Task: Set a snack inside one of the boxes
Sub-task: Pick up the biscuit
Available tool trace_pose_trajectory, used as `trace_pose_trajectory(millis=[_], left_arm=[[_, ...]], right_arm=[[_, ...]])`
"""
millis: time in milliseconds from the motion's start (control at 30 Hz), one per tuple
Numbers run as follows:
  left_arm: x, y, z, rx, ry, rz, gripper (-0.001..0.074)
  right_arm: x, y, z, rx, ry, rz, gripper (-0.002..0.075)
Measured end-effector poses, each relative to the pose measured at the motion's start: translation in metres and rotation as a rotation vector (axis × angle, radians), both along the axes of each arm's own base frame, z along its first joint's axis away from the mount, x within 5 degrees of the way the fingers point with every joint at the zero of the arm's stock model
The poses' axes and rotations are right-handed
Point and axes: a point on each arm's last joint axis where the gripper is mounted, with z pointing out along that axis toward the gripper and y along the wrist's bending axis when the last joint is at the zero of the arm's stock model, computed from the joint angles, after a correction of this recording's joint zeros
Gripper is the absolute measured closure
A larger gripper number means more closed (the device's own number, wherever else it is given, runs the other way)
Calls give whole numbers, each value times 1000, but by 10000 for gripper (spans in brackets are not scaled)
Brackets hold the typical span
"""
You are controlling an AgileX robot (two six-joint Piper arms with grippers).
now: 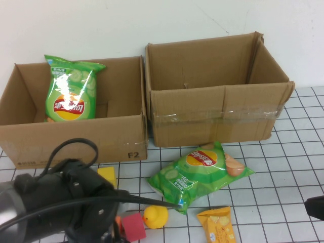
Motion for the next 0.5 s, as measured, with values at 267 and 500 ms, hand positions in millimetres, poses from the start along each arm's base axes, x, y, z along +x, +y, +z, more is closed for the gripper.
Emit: trace_pose_trajectory(millis=[267,500], left_arm=[[3,20,-20,-38,-5,122,265],[15,10,-19,-165,-128,152,265]], right_arm=[[0,0,0,-1,-1,8,727],[0,0,0,-3,-3,11,727]])
